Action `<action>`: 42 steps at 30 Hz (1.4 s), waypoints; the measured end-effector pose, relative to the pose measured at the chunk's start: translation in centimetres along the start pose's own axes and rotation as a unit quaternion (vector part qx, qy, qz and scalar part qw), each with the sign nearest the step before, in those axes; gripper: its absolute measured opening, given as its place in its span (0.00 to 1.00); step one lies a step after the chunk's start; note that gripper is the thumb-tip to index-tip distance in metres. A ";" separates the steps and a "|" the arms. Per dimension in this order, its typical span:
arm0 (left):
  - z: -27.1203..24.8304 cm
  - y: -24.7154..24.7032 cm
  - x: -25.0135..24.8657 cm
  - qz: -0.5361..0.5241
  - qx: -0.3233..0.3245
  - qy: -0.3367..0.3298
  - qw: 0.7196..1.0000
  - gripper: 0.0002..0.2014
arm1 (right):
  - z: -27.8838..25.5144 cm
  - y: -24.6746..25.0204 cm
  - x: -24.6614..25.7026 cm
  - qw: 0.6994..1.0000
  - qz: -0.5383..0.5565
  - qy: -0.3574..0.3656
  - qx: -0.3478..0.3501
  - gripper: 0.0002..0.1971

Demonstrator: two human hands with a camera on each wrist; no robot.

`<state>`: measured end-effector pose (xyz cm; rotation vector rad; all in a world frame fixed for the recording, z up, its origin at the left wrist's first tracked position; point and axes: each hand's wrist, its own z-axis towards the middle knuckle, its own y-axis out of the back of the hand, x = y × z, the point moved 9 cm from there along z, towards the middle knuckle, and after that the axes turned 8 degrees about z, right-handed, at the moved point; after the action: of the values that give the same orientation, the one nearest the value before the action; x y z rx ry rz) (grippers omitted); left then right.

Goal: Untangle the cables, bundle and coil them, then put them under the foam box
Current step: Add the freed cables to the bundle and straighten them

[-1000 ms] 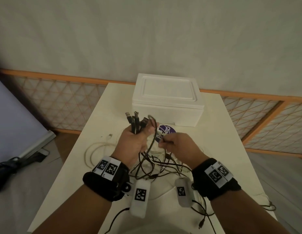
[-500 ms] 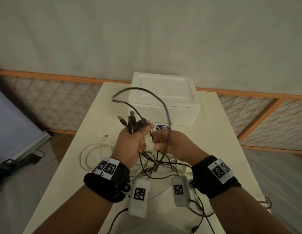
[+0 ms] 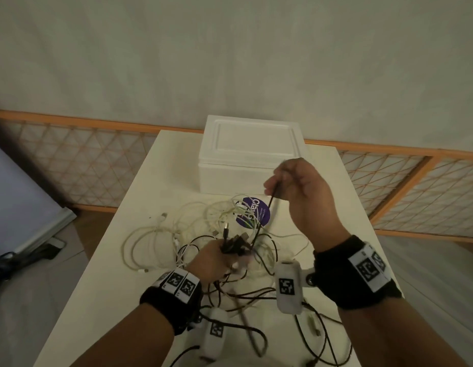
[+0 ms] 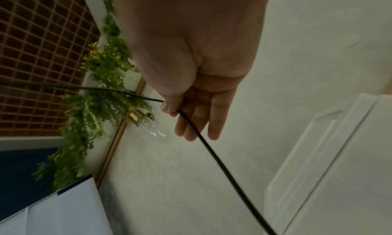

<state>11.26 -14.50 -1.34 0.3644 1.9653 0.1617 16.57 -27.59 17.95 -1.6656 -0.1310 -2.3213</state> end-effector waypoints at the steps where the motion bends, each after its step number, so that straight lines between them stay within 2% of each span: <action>1: 0.3 0.3 0.6 0.032 0.006 0.000 0.999 0.06 | -0.2 0.9 0.5 0.999 0.029 -0.002 -0.021 0.06; 3: 0.9 0.5 2.1 0.140 0.037 0.015 0.989 0.09 | -0.4 3.5 1.7 0.994 0.050 0.021 -0.094 0.08; 5: 1.1 0.5 4.0 0.205 0.056 0.035 0.977 0.04 | -0.5 6.4 3.8 0.984 -0.037 0.076 -0.159 0.10; 7: 0.8 1.3 3.9 0.124 0.026 0.023 0.992 0.05 | -0.3 8.0 5.2 0.965 -0.178 0.114 -0.157 0.10; 8: 0.6 2.3 3.6 0.054 -0.015 0.015 0.998 0.08 | -0.1 8.7 4.7 0.945 -0.283 0.102 -0.131 0.08; 9: 0.1 3.4 3.4 -0.013 -0.060 0.024 0.998 0.13 | -0.3 10.2 3.5 0.908 -0.399 0.061 -0.111 0.07; 10: -0.2 4.5 3.8 -0.078 -0.097 0.037 0.992 0.18 | -0.5 12.3 1.7 0.857 -0.505 -0.003 -0.101 0.09; 11: -0.6 5.1 3.9 -0.150 -0.110 0.040 0.982 0.23 | -1.5 15.1 -0.1 0.792 -0.596 -0.087 -0.098 0.12; 12: -1.3 5.5 3.7 -0.216 -0.103 0.031 0.970 0.25 | -3.0 17.8 -1.7 0.724 -0.659 -0.179 -0.098 0.14; 13: -2.2 5.8 3.0 -0.265 -0.091 0.019 0.960 0.26 | -4.6 19.9 -2.4 0.671 -0.688 -0.255 -0.107 0.15; 14: -2.6 6.0 3.0 -0.298 -0.079 0.009 0.951 0.26 | -5.7 21.1 -2.6 0.650 -0.691 -0.292 -0.116 0.15; 15: -3.3 6.0 2.4 -0.315 -0.063 -0.003 0.947 0.26 | -6.1 21.1 -2.4 0.666 -0.678 -0.286 -0.122 0.15; 16: -3.8 5.8 2.2 -0.321 -0.053 -0.012 0.946 0.27 | -5.9 19.6 -1.8 0.712 -0.649 -0.241 -0.119 0.15; 18: -4.6 4.8 1.4 -0.325 -0.037 -0.029 0.945 0.27 | -5.2 13.2 -0.6 0.817 -0.557 -0.131 -0.073 0.16; 20: -5.0 3.7 0.4 -0.322 -0.028 -0.041 0.945 0.28 | -5.9 4.4 -1.5 0.886 -0.445 -0.125 0.039 0.23; 21: -5.2 3.2 -0.1 -0.323 -0.031 -0.051 0.945 0.28 | -7.0 0.0 -3.0 0.896 -0.404 -0.147 0.113 0.28; 23: -5.5 2.8 -1.0 -0.333 -0.042 -0.074 0.939 0.29 | -10.0 -7.1 -7.1 0.873 -0.358 -0.196 0.269 0.38; 24: -5.6 2.9 -1.2 -0.349 -0.044 -0.082 0.932 0.30 | -11.3 -8.8 -9.3 0.856 -0.350 -0.210 0.317 0.39; 25: -5.8 3.0 -1.3 -0.375 -0.041 -0.085 0.922 0.30 | -12.1 -9.1 -11.3 0.840 -0.361 -0.224 0.336 0.35; 27: -6.2 3.9 -0.3 -0.452 -0.042 -0.066 0.888 0.30 | -12.9 -7.7 -14.0 0.814 -0.393 -0.248 0.348 0.21; 30: -7.3 7.4 4.7 -0.584 -0.103 -0.007 0.805 0.28 | -14.7 -3.6 -16.0 0.791 -0.413 -0.257 0.372 0.07; 32: -8.2 9.5 9.1 -0.627 -0.149 0.030 0.764 0.28 | -16.1 1.4 -17.6 0.783 -0.424 -0.292 0.349 0.13; 33: -8.8 10.1 11.1 -0.627 -0.173 0.055 0.757 0.28 | -16.9 4.0 -18.4 0.776 -0.429 -0.323 0.330 0.16; 34: -9.3 10.3 12.7 -0.618 -0.195 0.079 0.758 0.27 | -17.6 6.5 -19.1 0.769 -0.430 -0.359 0.309 0.16; 35: -9.7 10.2 13.8 -0.604 -0.209 0.095 0.763 0.26 | -18.0 8.2 -19.4 0.775 -0.406 -0.395 0.280 0.17; 37: -9.9 9.2 14.6 -0.574 -0.219 0.111 0.781 0.24 | -17.9 10.3 -19.8 0.821 -0.305 -0.455 0.159 0.16; 38: -9.7 8.5 14.6 -0.561 -0.216 0.116 0.791 0.24 | -17.5 10.9 -19.8 0.838 -0.272 -0.462 0.098 0.15; 39: -9.4 7.7 14.4 -0.549 -0.207 0.122 0.801 0.23 | -16.6 11.5 -19.7 0.851 -0.284 -0.438 0.051 0.14; 41: -8.8 6.2 13.7 -0.525 -0.179 0.134 0.821 0.23 | -14.5 11.7 -19.3 0.838 -0.418 -0.349 0.042 0.10; 42: -8.5 5.5 13.4 -0.509 -0.164 0.142 0.833 0.23 | -13.9 11.6 -19.2 0.820 -0.473 -0.318 0.042 0.08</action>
<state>-0.50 -4.44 -7.94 -0.9927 2.1117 -0.1513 12.73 -38.66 -5.72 -2.6536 -1.4706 -2.0427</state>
